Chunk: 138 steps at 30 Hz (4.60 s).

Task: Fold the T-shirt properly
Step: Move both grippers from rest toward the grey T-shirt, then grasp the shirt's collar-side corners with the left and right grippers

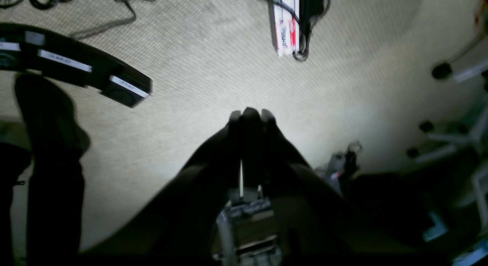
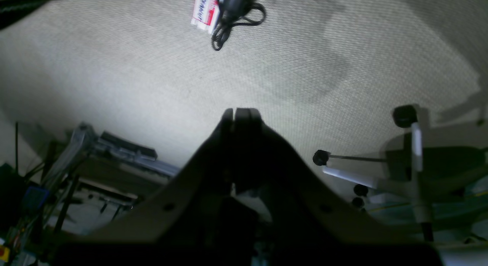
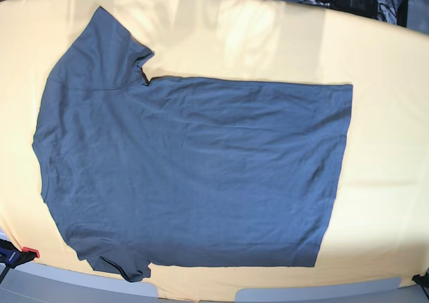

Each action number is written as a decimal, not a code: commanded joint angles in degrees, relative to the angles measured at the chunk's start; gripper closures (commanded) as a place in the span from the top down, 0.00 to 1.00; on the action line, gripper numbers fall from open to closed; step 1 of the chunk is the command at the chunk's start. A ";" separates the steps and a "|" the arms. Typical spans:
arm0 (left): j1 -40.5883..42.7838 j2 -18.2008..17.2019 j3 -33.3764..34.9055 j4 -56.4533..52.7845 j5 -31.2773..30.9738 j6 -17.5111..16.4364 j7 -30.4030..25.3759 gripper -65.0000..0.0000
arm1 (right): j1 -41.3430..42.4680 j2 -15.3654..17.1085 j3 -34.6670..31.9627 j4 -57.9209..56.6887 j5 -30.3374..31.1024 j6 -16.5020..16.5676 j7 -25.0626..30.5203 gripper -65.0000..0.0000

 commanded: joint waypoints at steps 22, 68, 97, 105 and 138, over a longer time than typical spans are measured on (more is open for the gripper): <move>25.57 -19.78 -4.39 50.05 2.27 5.09 2.71 0.00 | -27.30 14.16 -0.02 50.12 -0.28 -1.73 0.26 0.00; 45.09 -35.95 -49.75 104.78 -2.25 -5.25 11.30 0.00 | -48.28 31.61 0.79 107.03 -44.81 -26.69 -15.50 0.00; 10.56 -62.90 -22.16 76.13 17.25 -19.47 -22.34 0.61 | -33.92 31.12 0.79 107.03 -34.07 -21.51 -12.70 0.00; -4.26 -61.22 -3.04 70.77 26.73 -14.73 -22.34 0.61 | -33.94 31.12 0.79 107.03 -34.07 -21.51 -12.70 0.00; -21.75 -56.72 6.25 69.40 18.45 -16.96 -16.96 0.00 | -33.77 31.15 0.79 105.00 -27.71 -11.67 -13.20 0.47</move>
